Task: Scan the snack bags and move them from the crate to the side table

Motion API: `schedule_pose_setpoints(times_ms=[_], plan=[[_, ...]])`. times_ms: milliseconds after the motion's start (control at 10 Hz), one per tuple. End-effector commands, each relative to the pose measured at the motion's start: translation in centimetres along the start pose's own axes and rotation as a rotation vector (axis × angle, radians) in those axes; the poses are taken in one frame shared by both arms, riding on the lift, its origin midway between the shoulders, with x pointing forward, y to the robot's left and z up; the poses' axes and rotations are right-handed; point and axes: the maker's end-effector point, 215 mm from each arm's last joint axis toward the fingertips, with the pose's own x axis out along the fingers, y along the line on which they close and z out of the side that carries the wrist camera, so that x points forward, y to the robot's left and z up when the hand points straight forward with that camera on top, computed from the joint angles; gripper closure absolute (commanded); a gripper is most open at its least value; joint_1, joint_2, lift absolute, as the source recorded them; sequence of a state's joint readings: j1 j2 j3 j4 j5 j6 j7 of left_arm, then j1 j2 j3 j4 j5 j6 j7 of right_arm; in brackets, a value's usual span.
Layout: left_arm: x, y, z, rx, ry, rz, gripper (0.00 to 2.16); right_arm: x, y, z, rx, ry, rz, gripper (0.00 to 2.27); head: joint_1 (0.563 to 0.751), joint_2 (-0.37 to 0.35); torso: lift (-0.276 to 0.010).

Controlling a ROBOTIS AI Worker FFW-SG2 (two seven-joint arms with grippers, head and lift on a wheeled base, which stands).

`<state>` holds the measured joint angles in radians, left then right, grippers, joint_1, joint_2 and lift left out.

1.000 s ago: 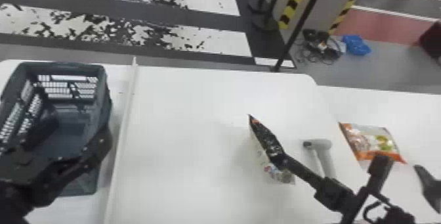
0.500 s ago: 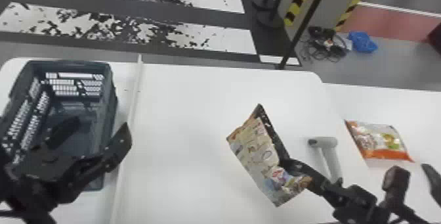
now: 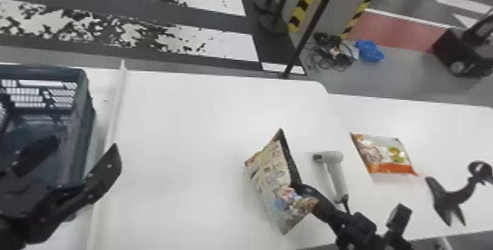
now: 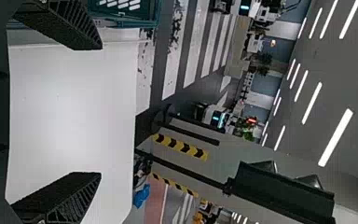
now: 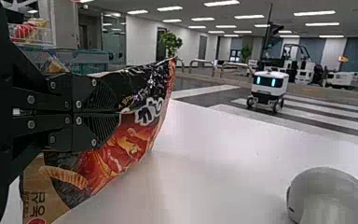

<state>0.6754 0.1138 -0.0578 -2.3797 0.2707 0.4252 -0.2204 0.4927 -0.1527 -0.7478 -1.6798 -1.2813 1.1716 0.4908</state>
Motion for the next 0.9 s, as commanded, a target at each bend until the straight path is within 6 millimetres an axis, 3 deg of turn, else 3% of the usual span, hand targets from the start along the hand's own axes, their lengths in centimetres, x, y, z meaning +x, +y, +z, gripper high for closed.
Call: schedule_pose_setpoints(times_ms=[0,100,200,600,800], plan=[[-0.1,-0.5,-0.3,-0.005,0.003,-0.008,0.02,-0.2,-1.1,1.1,-0.024,-0.032,-0.042,1.6,0.695,-0.35,-0.087],[-0.2,-0.7,-0.4,-0.004,0.004,-0.011,0.02,-0.1,-1.7,1.8,-0.043,-0.046,-0.07,0.73,0.695,-0.35,-0.087],[-0.2,-0.7,-0.4,-0.002,0.004,-0.01,0.02,-0.3,-2.4,2.5,-0.064,-0.065,-0.101,0.0,0.695,-0.35,-0.087],[0.1,-1.0,-0.3,0.0,-0.001,-0.013,0.02,-1.9,-3.9,4.4,-0.117,-0.117,-0.158,0.06,0.695,-0.35,-0.087],[0.2,-1.1,-0.3,0.004,0.0,-0.014,0.02,-3.1,-2.0,7.1,-0.227,-0.158,-0.105,0.06,0.695,-0.35,-0.087]])
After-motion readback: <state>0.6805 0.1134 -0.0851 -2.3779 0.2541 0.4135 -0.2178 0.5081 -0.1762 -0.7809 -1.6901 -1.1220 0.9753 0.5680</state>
